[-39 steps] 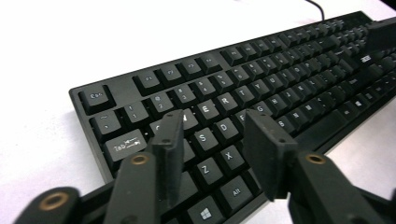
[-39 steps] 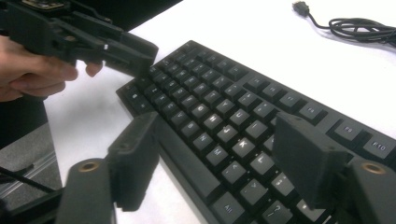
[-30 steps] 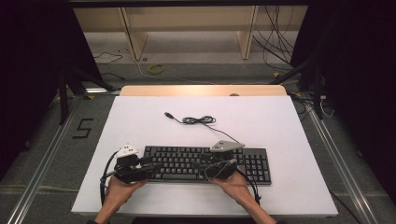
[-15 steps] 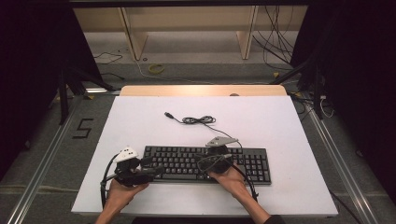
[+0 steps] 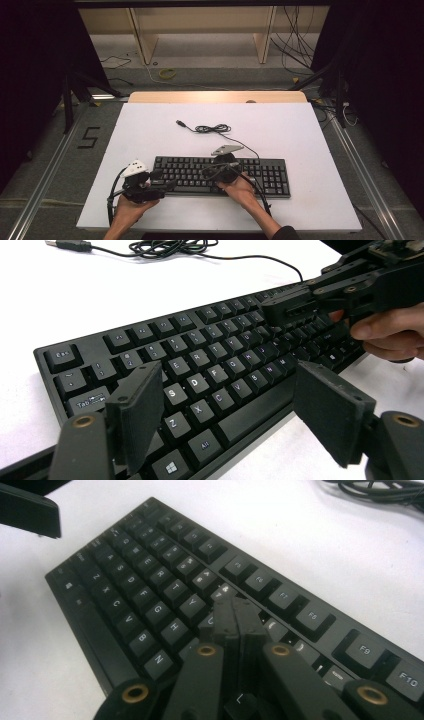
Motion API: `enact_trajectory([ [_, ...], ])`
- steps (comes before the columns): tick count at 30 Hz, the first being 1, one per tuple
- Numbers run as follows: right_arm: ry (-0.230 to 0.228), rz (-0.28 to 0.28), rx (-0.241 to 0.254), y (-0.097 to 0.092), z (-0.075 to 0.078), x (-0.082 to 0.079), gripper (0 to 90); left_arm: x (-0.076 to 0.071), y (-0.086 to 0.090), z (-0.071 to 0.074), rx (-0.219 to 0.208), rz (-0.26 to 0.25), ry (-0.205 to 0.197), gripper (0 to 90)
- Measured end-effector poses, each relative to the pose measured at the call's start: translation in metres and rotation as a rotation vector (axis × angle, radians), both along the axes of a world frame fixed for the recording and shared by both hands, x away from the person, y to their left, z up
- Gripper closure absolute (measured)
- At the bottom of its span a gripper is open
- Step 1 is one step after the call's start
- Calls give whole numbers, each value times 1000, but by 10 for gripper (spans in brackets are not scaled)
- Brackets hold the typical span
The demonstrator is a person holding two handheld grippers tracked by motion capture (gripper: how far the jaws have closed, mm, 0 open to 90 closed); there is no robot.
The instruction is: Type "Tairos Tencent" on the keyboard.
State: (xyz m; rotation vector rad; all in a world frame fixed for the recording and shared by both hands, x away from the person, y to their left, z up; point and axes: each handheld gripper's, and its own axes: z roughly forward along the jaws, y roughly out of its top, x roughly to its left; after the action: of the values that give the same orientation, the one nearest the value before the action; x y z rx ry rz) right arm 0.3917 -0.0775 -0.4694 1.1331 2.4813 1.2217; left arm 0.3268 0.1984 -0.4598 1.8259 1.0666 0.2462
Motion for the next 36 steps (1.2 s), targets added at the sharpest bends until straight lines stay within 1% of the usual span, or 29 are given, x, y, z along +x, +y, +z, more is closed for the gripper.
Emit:
enact_trajectory([
  [4, 4, 1, -14, 2, -3, 1, 900, 0, 1, 0, -1, 1, 0, 275],
  [14, 18, -12, -27, 2, -7, 4, 900, 0, 0, -1, -2, -1, 0, 273],
  [16, 17, -11, -28, 2, -7, 4, 900, 0, 0, -1, 0, -3, 0, 274],
  [17, 15, -8, -42, 3, -8, 5, 900, 0, 0, -1, 0, -4, 0, 273],
  [24, 10, -13, -42, 3, -10, 4, 900, 0, 0, -2, 0, 2, 0, 273],
  [28, 11, -16, -36, 3, -9, 3, 900, 1, 2, -2, 3, 4, 0, 273],
  [30, 16, -22, -26, 2, -8, 2, 900, 1, 2, -2, 2, 4, -1, 273],
  [36, 7, -25, 8, -3, -3, 0, 884, 1, 3, -2, 2, 10, -2, 273],
])
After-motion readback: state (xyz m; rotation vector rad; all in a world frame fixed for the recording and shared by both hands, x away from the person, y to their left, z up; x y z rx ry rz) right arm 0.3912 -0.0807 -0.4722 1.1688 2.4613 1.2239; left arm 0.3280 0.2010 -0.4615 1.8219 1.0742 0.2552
